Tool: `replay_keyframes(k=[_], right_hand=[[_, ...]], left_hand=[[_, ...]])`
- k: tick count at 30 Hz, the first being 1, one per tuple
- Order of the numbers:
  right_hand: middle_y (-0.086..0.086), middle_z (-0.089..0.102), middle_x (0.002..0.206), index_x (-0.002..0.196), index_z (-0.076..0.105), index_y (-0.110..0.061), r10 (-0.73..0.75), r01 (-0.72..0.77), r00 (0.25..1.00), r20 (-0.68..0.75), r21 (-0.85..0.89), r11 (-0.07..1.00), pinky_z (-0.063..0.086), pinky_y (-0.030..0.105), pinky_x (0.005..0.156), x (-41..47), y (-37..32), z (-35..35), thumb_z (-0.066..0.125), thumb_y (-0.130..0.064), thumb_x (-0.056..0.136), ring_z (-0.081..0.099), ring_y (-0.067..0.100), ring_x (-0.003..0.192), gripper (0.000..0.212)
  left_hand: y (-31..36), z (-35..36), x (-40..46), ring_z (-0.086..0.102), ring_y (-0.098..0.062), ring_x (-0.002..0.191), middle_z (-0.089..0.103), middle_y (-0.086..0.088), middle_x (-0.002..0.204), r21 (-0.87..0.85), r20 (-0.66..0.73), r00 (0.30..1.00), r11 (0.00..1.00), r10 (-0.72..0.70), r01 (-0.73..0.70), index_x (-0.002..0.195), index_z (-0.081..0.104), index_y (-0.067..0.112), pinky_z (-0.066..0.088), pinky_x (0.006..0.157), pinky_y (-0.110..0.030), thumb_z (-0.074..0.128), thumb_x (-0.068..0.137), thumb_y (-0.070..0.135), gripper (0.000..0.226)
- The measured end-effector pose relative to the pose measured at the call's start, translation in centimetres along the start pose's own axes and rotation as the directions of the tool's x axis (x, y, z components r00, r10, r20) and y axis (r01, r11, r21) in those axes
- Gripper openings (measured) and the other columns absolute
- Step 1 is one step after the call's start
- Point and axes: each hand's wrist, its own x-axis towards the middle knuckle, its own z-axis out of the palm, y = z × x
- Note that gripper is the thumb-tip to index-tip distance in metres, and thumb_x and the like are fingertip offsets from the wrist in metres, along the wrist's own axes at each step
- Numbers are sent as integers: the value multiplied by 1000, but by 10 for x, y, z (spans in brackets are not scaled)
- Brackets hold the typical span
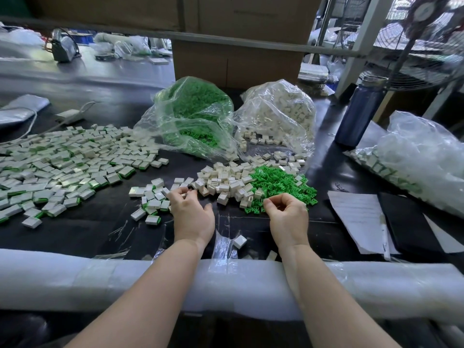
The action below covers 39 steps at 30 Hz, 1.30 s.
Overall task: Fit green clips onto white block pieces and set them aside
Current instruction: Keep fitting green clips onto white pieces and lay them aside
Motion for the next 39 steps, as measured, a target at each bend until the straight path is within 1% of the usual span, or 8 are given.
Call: replay_keyframes(k=[7, 13, 16, 20, 25, 29, 34, 39], right_hand=[[0, 61, 76, 77, 63, -18, 16, -11, 999, 47, -95, 995, 45, 28, 71, 1, 2, 1, 63, -16, 86, 55, 17, 76, 10], [0, 64, 101, 94, 68, -22, 12, 17, 994, 113, -249, 968, 43, 25, 77, -1, 0, 2, 57, -15, 89, 58, 18, 92, 14], [-4, 58, 110, 103, 70, -23, -19, 66, 989, 148, -319, 945, 41, 24, 81, -3, -2, 3, 58, -17, 90, 55, 17, 100, 19], [-5, 53, 112, 106, 70, -21, -25, 96, 984, 177, -403, 910, 34, 21, 76, -3, -4, 4, 59, -22, 90, 52, 15, 104, 19], [-8, 47, 96, 94, 71, -17, -11, 77, 987, 163, -405, 911, 31, 21, 74, -4, -4, 4, 64, -24, 87, 52, 17, 98, 12], [-8, 47, 94, 94, 69, -19, -17, 77, 989, 150, -400, 913, 32, 21, 74, -5, -5, 5, 66, -23, 85, 53, 17, 96, 10], [-4, 52, 110, 107, 67, -19, -26, 105, 982, 185, -427, 898, 36, 22, 77, -5, -5, 6, 62, -24, 89, 53, 16, 100, 20], [-9, 49, 91, 89, 60, -21, -46, 107, 985, 165, -379, 919, 36, 25, 73, -6, -4, 5, 66, -20, 84, 52, 15, 89, 8]], left_hand=[[2, 4, -4, 11, -27, 140, 13, -10, 150, 199, 85, 991, 973, 102, -117, 138, 38, 2, 12, 116, -32, 55, 91, 19, 52], [1, 9, -6, 9, -17, 141, 17, 0, 153, 247, 244, 928, 907, 282, -341, 145, 27, 18, 9, 116, -31, 48, 95, 26, 55], [1, 10, -6, 19, -15, 139, 23, 7, 153, 248, 296, 906, 891, 303, -379, 144, 32, 24, 16, 112, -31, 45, 96, 29, 50], [3, 8, -8, 39, -16, 124, 46, 4, 134, 167, 229, 911, 909, 342, -383, 129, 53, 21, 29, 105, -31, 50, 94, 23, 36], [5, 5, -8, 48, -18, 106, 59, 1, 109, 79, 146, 925, 927, 352, -365, 105, 70, 13, 39, 97, -30, 59, 89, 11, 19], [7, 3, -10, 57, -18, 92, 61, -1, 97, -11, 122, 938, 945, 324, -326, 94, 71, 9, 48, 86, -30, 60, 87, 4, 14], [10, 1, -12, 57, -9, 84, 60, 3, 93, -78, 100, 935, 939, 341, -334, 101, 66, 12, 47, 84, -19, 64, 84, 3, 20], [11, 0, -13, 58, -12, 86, 58, 2, 95, -114, 179, 923, 939, 340, -324, 98, 68, 11, 47, 87, -21, 64, 85, 6, 15]])
